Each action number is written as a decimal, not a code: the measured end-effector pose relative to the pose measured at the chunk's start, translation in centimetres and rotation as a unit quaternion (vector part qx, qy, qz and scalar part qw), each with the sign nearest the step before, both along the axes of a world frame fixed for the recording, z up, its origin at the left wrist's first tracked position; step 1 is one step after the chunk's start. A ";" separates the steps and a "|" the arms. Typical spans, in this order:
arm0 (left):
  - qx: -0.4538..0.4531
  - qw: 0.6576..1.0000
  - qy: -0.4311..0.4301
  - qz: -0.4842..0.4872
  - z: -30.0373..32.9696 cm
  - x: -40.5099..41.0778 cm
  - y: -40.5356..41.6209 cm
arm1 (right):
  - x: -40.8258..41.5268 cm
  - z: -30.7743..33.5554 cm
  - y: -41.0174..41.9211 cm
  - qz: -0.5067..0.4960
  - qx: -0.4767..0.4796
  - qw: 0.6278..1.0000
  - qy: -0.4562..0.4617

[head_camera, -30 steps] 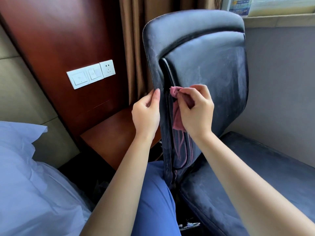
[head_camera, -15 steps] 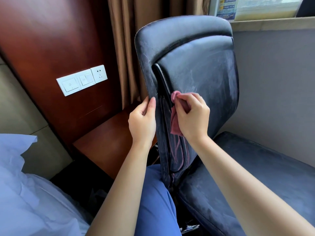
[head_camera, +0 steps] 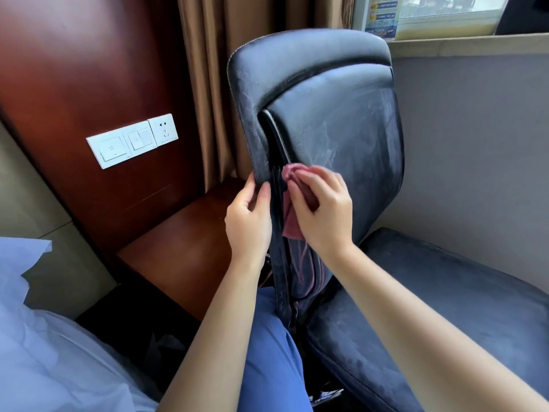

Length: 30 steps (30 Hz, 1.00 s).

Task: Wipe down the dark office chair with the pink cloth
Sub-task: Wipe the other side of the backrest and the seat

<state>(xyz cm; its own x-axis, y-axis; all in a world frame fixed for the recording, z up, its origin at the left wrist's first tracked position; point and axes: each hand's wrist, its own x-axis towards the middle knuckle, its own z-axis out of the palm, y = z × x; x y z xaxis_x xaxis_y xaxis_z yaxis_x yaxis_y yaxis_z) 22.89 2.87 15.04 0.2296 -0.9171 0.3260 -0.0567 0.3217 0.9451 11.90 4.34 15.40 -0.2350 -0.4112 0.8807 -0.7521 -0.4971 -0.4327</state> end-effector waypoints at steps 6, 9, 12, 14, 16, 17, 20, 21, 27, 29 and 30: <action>0.005 1.000 0.004 -0.006 -0.7 0.0 0.2 | -1.0 -3.7 0.9 0.000 0.002 1.000 0.006; 0.005 1.000 0.000 -0.008 -0.9 0.1 0.2 | -0.6 -0.4 0.2 0.019 0.000 1.000 -0.003; 0.005 1.000 0.010 -0.009 -0.8 0.1 0.4 | -0.1 1.8 -0.2 0.029 -0.004 0.999 -0.016; 0.002 1.000 0.010 -0.010 -0.9 0.2 0.3 | -0.2 0.8 0.1 0.029 -0.010 1.000 0.003; -0.003 1.000 0.009 -0.015 -0.9 0.2 0.3 | -0.7 -1.9 0.8 0.023 -0.014 1.000 0.009; -0.004 1.000 0.014 -0.019 -0.9 0.2 0.3 | -1.0 -3.4 1.3 0.016 -0.014 1.000 0.007; -0.007 0.999 0.023 -0.023 -0.8 0.2 0.2 | -1.4 -4.8 1.8 0.006 -0.004 1.000 0.007; -0.006 0.999 0.023 -0.023 -0.8 0.1 0.1 | -1.3 -4.3 1.6 0.009 0.001 1.000 0.012; 0.002 1.000 0.031 -0.003 -0.9 -0.2 0.5 | -0.6 0.3 0.0 0.014 0.009 1.000 -0.015; 0.009 0.999 0.041 -0.005 -1.0 -0.2 0.4 | -0.8 -0.7 0.4 0.017 0.000 1.000 -0.009; 0.013 0.999 0.046 -0.005 -1.0 -0.2 0.5 | -0.9 -1.7 0.8 0.017 -0.003 1.000 -0.006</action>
